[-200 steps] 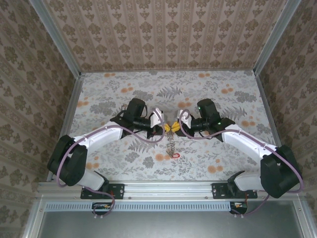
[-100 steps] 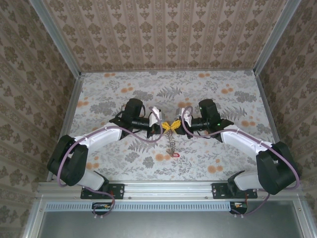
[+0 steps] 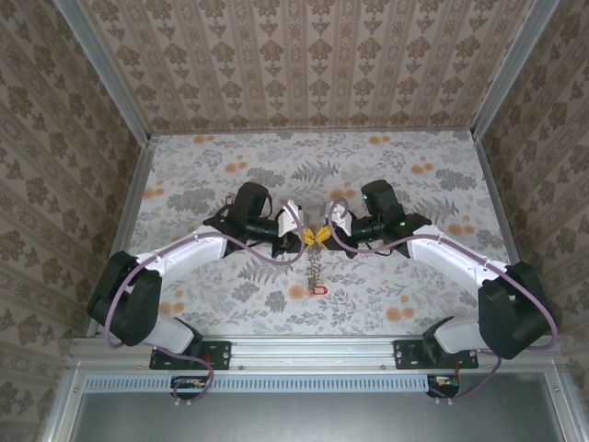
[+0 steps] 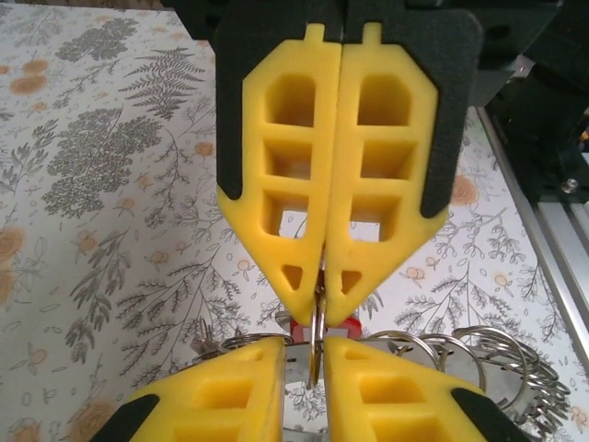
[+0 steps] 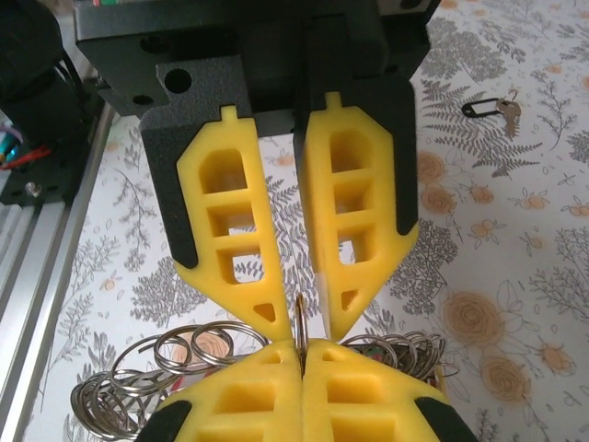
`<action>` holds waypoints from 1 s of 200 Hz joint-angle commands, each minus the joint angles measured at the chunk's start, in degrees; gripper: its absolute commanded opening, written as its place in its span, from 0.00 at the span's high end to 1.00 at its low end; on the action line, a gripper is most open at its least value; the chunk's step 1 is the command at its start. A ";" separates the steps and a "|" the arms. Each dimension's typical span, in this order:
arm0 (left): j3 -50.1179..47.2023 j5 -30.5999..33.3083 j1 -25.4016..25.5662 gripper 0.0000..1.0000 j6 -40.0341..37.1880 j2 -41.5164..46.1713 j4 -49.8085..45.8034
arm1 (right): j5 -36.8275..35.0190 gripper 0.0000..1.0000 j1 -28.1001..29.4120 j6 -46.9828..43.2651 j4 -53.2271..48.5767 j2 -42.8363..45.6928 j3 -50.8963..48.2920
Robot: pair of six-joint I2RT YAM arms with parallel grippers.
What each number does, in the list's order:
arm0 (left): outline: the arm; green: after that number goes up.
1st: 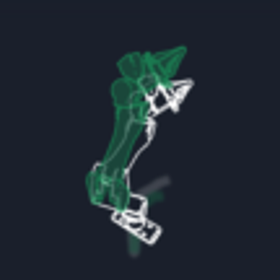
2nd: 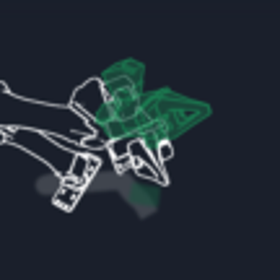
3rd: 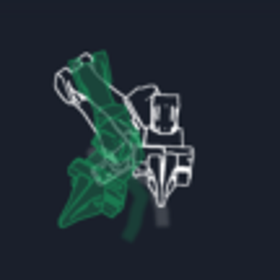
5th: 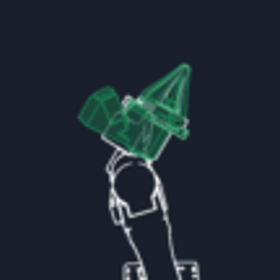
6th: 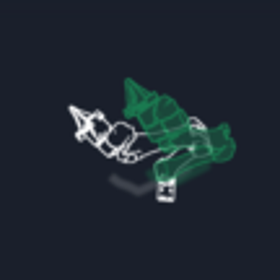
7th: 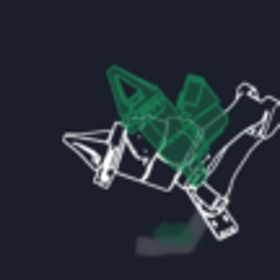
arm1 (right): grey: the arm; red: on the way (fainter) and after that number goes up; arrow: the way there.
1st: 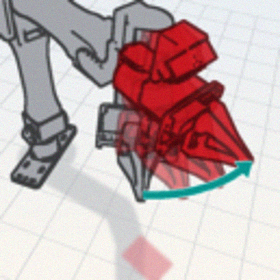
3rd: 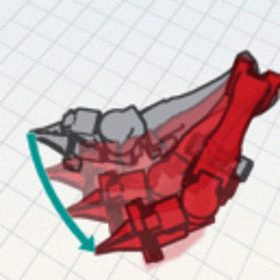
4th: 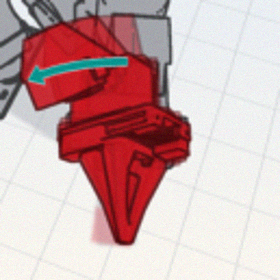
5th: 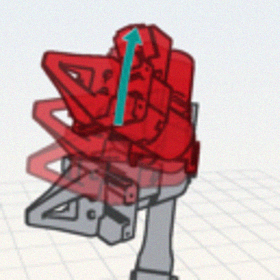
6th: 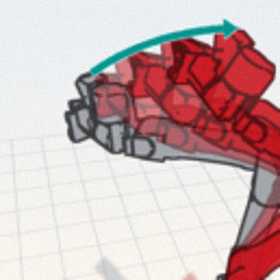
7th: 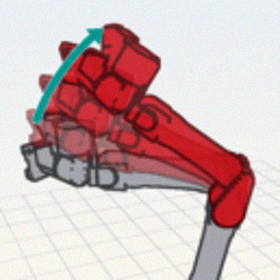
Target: Put the keys on the keyring
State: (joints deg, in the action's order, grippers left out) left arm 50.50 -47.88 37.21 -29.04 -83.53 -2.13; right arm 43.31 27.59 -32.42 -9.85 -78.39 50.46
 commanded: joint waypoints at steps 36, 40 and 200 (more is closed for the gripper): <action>4.00 3.05 1.46 0.92 -4.94 -0.25 -7.15 | -6.69 1.00 3.76 -6.95 -13.06 0.61 7.72; 4.13 2.93 1.46 0.95 -4.92 -0.31 -7.02 | -6.69 1.00 3.94 -6.95 -13.30 0.65 7.86; -2.95 -6.78 -0.39 1.00 5.80 3.15 11.27 | 5.43 0.78 -2.55 2.88 8.57 1.82 -4.45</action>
State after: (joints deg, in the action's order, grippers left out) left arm 47.70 -51.33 36.91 -24.60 -82.74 5.67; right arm 45.93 25.32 -30.81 -4.23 -77.17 46.81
